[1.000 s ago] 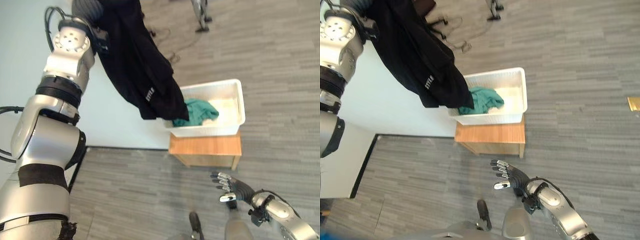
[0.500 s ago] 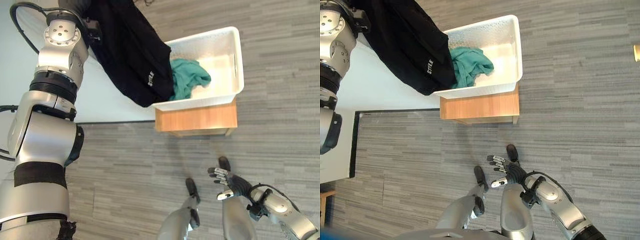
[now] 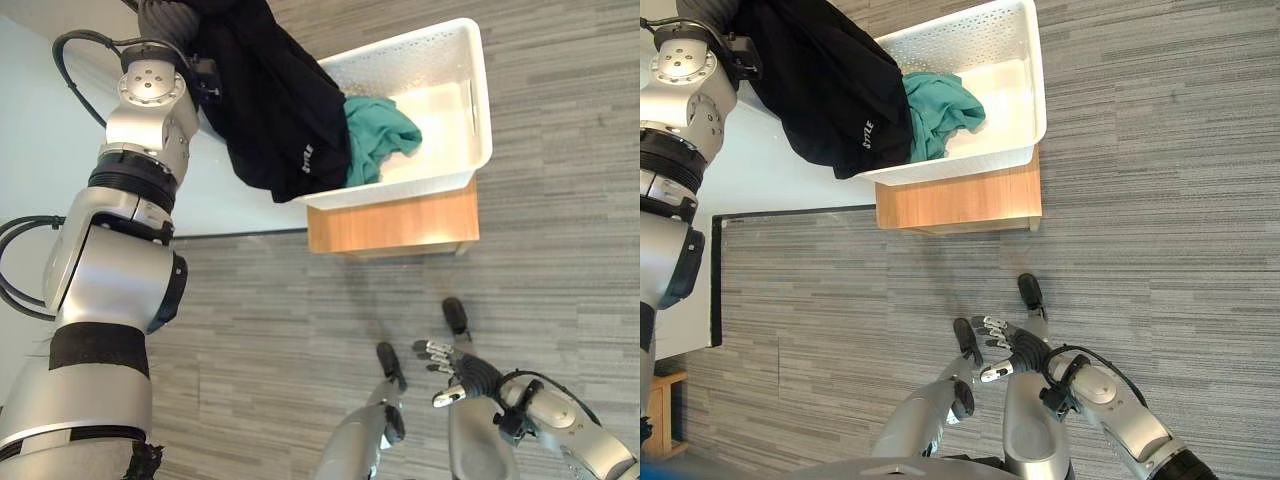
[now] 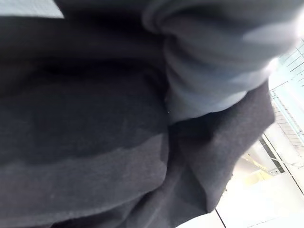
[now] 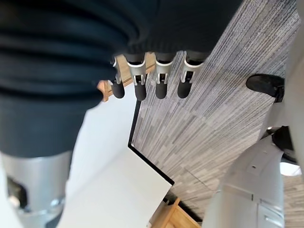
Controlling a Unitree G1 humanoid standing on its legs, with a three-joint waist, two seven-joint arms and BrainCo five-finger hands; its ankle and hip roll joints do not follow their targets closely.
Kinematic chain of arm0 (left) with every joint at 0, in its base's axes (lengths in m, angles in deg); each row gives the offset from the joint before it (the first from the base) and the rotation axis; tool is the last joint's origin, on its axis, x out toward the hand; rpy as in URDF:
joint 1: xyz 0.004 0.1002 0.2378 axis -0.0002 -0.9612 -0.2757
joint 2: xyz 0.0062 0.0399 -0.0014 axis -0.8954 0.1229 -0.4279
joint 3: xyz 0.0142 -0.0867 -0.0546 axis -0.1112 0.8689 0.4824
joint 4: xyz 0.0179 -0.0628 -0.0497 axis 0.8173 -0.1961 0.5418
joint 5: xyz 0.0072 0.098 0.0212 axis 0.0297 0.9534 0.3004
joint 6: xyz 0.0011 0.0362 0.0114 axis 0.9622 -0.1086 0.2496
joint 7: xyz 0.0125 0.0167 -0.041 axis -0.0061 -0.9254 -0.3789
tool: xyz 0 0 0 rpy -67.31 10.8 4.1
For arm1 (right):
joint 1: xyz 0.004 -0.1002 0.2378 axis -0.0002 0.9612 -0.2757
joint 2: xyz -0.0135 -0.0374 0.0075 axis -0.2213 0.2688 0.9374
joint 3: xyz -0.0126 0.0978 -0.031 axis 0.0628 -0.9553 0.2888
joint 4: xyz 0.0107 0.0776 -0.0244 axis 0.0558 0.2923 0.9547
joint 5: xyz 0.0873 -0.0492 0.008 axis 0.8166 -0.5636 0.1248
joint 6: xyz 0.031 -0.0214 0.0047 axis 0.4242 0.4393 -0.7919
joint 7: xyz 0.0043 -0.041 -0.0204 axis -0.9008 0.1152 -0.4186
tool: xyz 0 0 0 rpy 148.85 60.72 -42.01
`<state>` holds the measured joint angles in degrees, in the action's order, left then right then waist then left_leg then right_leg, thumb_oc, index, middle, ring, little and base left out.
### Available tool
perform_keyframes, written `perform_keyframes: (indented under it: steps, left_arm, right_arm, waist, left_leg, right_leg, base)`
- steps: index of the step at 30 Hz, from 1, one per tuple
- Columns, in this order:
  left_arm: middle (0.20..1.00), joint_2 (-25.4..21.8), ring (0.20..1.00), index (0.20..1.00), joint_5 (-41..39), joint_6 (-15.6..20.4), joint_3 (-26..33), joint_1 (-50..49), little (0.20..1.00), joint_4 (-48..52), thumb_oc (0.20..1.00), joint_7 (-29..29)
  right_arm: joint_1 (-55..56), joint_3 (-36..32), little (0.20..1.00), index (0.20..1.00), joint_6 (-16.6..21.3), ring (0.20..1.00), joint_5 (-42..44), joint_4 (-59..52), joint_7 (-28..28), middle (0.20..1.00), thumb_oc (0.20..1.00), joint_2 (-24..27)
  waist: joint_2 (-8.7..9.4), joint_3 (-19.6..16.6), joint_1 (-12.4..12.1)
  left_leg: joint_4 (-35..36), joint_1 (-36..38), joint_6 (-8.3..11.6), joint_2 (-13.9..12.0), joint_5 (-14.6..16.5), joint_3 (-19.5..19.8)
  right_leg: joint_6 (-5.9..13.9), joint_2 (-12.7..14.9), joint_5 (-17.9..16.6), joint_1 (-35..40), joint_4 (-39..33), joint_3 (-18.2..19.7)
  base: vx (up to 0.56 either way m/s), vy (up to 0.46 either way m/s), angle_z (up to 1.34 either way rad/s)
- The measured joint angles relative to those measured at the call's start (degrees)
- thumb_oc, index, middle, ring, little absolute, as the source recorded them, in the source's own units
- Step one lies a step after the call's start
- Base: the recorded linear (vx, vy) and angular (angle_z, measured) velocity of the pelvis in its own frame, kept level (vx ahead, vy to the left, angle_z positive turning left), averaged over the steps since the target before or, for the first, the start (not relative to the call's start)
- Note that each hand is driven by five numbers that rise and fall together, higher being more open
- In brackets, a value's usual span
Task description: Pick up bed clothes into laundry basket.
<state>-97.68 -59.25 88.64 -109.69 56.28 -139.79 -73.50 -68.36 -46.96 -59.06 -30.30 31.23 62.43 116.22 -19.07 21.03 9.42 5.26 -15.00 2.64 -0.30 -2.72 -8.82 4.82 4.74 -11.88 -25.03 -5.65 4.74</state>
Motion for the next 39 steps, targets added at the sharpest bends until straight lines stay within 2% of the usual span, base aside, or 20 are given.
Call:
perform_keyframes:
  steps: [4,11,14,23,28,30,32,33,36,39]
  left_arm:
    - [0.200,2.1,0.200,0.200,0.2,-0.3,1.9,-3.0,0.200,-0.4,0.200,-0.1]
    - [0.200,3.1,0.200,0.200,3.5,-1.3,2.1,-6.3,0.200,-2.0,0.200,0.0]
    - [0.200,3.2,0.200,0.200,7.0,-1.4,1.9,-6.3,0.200,-2.0,0.200,0.0]
    - [0.200,4.2,0.200,0.200,7.4,-1.3,1.8,-5.9,0.200,-1.0,0.200,-0.2]
    - [0.200,4.7,0.200,0.200,7.4,-1.0,-1.9,-3.6,0.200,1.0,0.200,-0.3]
    - [0.200,4.2,0.200,0.200,10.6,-0.6,-4.0,-4.4,0.200,1.0,0.200,0.4]
    - [0.200,4.2,0.200,0.200,19.9,-1.6,-10.8,-4.8,0.200,-0.1,0.200,0.8]
    - [0.200,4.3,0.200,0.200,22.3,-1.9,-12.1,-5.3,0.200,0.2,0.200,0.9]
    - [0.200,6.8,0.200,0.200,27.2,-1.9,-11.5,-8.3,0.200,1.1,0.200,0.7]
    - [0.200,10.1,0.200,0.200,27.6,-2.4,-11.3,-8.7,0.200,1.7,0.200,0.0]
  right_arm:
    - [0.4,0.5,1.000,1.000,0.0,1.000,0.0,-1.0,0.2,1.000,1.000,1.6]
    - [4.4,0.4,1.000,1.000,0.0,1.000,0.0,-2.8,2.3,1.000,1.000,5.0]
    - [6.0,0.4,1.000,1.000,0.0,1.000,0.0,-3.0,2.6,1.000,1.000,5.1]
    - [7.1,0.1,1.000,1.000,0.1,1.000,0.0,-3.3,3.9,1.000,1.000,5.1]
    - [7.1,0.0,1.000,1.000,0.2,1.000,0.1,-3.8,4.5,1.000,1.000,6.1]
    - [7.5,-0.6,1.000,1.000,0.2,1.000,0.1,-4.0,4.8,1.000,1.000,6.4]
    - [7.7,-1.3,1.000,1.000,0.2,1.000,0.1,-4.0,4.9,1.000,1.000,6.4]
    - [7.6,-1.3,1.000,1.000,0.2,1.000,0.2,-3.9,4.9,1.000,1.000,6.3]
    - [7.1,-1.2,1.000,1.000,0.7,1.000,0.5,-4.0,4.9,1.000,1.000,6.0]
    - [6.9,-0.3,1.000,1.000,1.0,1.000,0.6,-4.0,4.9,1.000,1.000,6.3]
  waist:
    - [-0.49,0.1,0.2]
    - [-0.83,0.1,1.3]
    - [-0.93,0.2,1.4]
    - [-0.93,0.2,1.3]
    - [-1.00,0.1,1.4]
    - [-1.21,0.1,1.4]
    - [-1.90,0.2,1.1]
    - [-2.09,0.2,0.8]
    - [-2.21,0.2,0.5]
    - [-2.20,0.2,0.4]
  left_leg:
    - [0.0,0.0,-0.01,0.3,0.0,-0.1]
    - [0.0,-1.0,-0.30,0.6,-0.2,-0.1]
    - [0.0,-1.1,-0.39,0.7,-0.3,-0.2]
    - [0.0,-1.4,-0.45,0.8,-0.4,0.0]
    - [0.0,-1.7,-0.54,1.0,-0.4,0.0]
    - [0.0,-1.6,-0.55,1.0,-0.4,0.0]
    - [0.0,-1.7,-0.68,1.0,-0.5,0.1]
    - [0.0,-1.7,-0.72,1.1,-0.6,0.2]
    - [0.0,-1.8,-0.70,1.1,-0.7,0.3]
    - [0.0,-1.9,-0.82,1.4,-0.8,0.5]
  right_leg:
    - [0.27,0.2,-0.2,-0.4,0.0,0.7]
    - [0.42,0.4,-0.6,-1.4,0.0,0.9]
    - [0.56,0.5,-0.7,-1.5,0.0,1.0]
    - [0.59,0.6,-0.8,-1.7,0.0,0.9]
    - [0.61,0.9,-0.8,-1.9,0.0,0.7]
    - [0.61,0.9,-0.8,-1.9,0.0,0.8]
    - [0.63,1.0,-0.8,-1.9,0.0,0.6]
    - [0.64,1.0,-0.8,-1.9,0.0,0.5]
    - [0.71,1.1,-0.9,-1.9,0.0,0.3]
    - [0.87,1.4,-1.0,-1.9,0.0,0.2]
  base:
    - [-0.01,-0.009,-0.06]
    - [-0.01,-0.005,0.00]
    - [0.00,0.000,0.00]
    - [0.00,-0.001,0.01]
    - [0.00,0.001,0.02]
    - [-0.02,-0.002,-0.01]
    - [-0.03,-0.007,0.04]
    - [0.00,0.000,0.00]
    - [-0.02,-0.011,0.05]
    - [0.00,-0.007,0.03]
